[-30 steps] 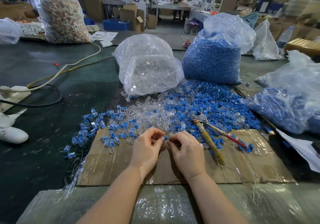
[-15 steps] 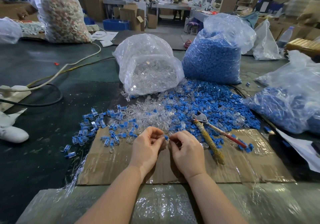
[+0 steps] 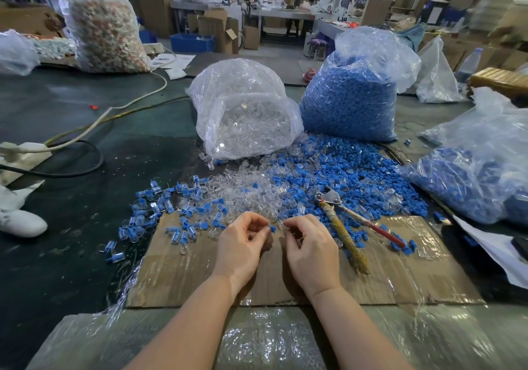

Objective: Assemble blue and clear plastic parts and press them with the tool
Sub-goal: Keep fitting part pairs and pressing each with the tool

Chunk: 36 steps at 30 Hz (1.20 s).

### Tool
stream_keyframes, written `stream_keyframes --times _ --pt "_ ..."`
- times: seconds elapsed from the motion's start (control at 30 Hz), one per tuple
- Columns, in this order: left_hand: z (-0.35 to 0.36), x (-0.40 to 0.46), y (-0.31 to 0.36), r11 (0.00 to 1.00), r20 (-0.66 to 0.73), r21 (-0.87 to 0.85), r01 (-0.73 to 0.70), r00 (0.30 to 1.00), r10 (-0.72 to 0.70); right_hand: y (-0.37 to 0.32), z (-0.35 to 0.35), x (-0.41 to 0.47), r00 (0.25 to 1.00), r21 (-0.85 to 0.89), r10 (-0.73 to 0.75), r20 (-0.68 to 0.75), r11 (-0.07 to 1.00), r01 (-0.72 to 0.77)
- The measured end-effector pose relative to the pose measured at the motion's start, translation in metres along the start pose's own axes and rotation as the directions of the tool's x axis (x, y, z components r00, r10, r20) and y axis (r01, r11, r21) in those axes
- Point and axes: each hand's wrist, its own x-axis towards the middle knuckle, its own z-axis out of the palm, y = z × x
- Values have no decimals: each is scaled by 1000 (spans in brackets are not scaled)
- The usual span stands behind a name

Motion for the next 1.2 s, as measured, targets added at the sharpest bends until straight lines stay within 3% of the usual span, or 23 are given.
stream_keyframes --times 0.13,0.2,0.3,0.4,0.63,0.8,0.93,1.07,1.2 --pt "0 0 -1 1000 -6 18 0 1000 1 4 -8 4 994 -194 52 -98 978 -70" --pt "0 0 -1 1000 2 12 9 1000 -9 8 -16 10 971 -371 227 -76 897 -239" --pt "0 2 0 999 8 -27 37 999 -37 22 -29 21 863 -604 505 15 692 -395" --pt "0 3 2 999 8 -28 46 999 -46 31 -38 25 770 -655 628 110 629 -419" --pt "0 8 8 987 11 -92 129 992 -129 35 -45 36 707 -640 693 141 609 -469" --pt "-1 10 12 973 28 -138 186 983 -184 34 -49 37 718 -650 679 154 616 -444" --pt "-1 12 18 948 38 -214 233 972 -231 27 -50 32 819 -710 551 158 640 -294" --pt "0 15 23 918 59 -276 285 958 -280 21 -63 42 933 -700 316 169 705 -113" --pt "5 19 27 927 11 -258 272 960 -279 8 -71 51 952 -636 262 160 765 -104"
